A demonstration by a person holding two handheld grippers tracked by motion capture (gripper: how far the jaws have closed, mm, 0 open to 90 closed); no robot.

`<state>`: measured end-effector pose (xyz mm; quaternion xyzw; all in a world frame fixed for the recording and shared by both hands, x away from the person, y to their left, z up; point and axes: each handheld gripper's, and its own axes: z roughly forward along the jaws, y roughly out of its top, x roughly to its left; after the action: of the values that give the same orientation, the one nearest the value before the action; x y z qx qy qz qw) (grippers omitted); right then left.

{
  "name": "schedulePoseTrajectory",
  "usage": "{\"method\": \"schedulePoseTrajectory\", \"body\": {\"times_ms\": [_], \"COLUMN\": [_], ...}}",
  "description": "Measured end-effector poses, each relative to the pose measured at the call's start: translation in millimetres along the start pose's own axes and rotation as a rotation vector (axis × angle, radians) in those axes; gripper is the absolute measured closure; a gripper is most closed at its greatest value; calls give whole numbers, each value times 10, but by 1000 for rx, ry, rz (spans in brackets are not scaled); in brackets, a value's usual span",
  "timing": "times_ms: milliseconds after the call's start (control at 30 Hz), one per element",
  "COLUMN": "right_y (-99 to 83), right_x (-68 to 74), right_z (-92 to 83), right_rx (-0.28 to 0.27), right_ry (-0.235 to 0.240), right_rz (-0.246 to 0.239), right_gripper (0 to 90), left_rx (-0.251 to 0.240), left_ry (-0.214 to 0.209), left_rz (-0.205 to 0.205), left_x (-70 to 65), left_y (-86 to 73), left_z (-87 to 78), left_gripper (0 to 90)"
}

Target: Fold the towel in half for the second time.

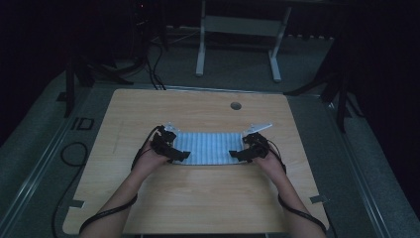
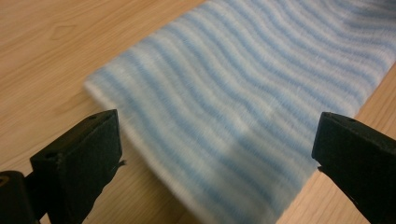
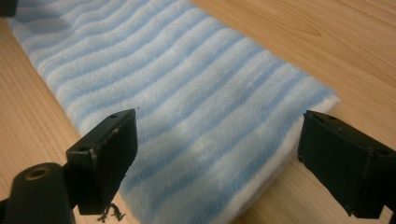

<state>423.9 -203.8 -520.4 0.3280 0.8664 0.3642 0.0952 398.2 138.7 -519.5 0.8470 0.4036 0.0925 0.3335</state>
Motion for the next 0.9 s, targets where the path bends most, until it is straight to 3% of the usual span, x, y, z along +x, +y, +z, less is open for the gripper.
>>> {"method": "schedulePoseTrajectory", "body": {"times_ms": [200, 433, 533, 900], "right_y": [-115, -265, -340, -666], "right_x": [-57, -139, -164, -271], "right_z": [-89, -217, -266, -547], "right_rx": [-14, -32, -35, -66], "right_ry": [-4, -16, -29, -99], "right_rz": [20, 55, 59, 87], "right_gripper": [117, 117, 116, 109], "left_rx": [-6, -20, -13, -47], "left_ry": [22, 41, 53, 100], "left_rz": [-7, -47, -41, -103], "left_x": [54, 129, 138, 260], "left_y": [-188, -432, -489, -803], "left_z": [-102, -216, -247, -493], "left_gripper": [15, 15, 15, 15]}}
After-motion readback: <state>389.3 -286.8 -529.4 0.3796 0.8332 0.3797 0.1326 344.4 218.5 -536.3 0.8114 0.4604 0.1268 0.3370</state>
